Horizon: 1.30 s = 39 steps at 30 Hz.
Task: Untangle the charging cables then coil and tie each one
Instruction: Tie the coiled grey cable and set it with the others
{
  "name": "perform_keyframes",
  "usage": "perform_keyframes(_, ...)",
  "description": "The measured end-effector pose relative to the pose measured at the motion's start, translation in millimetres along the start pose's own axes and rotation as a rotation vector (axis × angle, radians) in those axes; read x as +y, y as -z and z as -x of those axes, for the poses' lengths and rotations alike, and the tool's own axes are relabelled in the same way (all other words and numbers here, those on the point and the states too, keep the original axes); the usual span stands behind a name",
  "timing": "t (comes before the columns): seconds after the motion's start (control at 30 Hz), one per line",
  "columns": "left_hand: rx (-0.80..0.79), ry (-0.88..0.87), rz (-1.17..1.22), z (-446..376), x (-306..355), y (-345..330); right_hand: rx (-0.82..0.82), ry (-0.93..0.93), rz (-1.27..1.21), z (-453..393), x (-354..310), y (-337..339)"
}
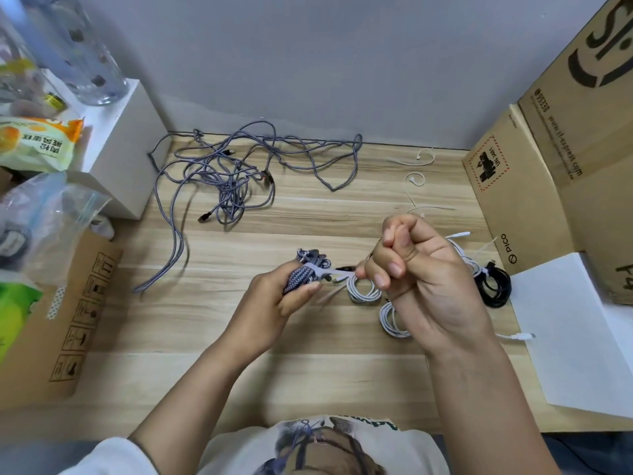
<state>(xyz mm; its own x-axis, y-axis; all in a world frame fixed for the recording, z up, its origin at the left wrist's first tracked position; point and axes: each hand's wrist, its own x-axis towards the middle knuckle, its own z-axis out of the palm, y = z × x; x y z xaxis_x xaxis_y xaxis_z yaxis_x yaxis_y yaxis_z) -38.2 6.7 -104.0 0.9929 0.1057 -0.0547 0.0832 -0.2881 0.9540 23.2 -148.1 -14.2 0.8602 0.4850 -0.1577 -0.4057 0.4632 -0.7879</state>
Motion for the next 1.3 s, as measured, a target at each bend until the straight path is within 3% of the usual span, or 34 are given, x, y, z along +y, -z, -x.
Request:
perform_keyframes(0.13,0.081,0.102,0.279,0.3,14.0,-2.0,-0.118,0.029,0.008,11.7,0.2,1.3)
perform_keyframes(0.27,-0.04,0.165,0.682,8.0,29.2,-7.3,-0.203,0.135,0.044,19.3,-8.2,3.0)
perform_keyframes(0.4,-0.087,0.165,0.8,15.1,42.7,-21.0,-0.203,0.266,-0.058,12.8,-9.1,1.2)
perform_keyframes(0.53,-0.072,0.184,0.912,17.8,52.7,-32.8,-0.174,0.24,0.021,6.1,13.3,-4.9)
perform_keyframes(0.67,-0.307,0.397,1.333,17.0,60.5,-31.5,-0.157,0.179,-0.127,1.6,20.3,-4.5)
perform_keyframes(0.8,-0.379,0.652,1.334,11.2,61.7,-28.8,-0.221,0.125,-0.064,3.1,18.5,1.1)
perform_keyframes(0.9,-0.452,0.639,1.341,9.2,64.0,-32.1,-0.244,0.137,0.002,4.2,11.5,2.2)
perform_keyframes(1.03,-0.442,0.512,1.499,7.5,72.7,-36.2,-0.13,0.207,0.116,3.2,-4.8,-7.8)
perform_keyframes(1.3,-0.315,0.449,1.605,3.5,86.6,-46.7,0.003,0.257,-0.122,-2.0,-8.1,-19.3)
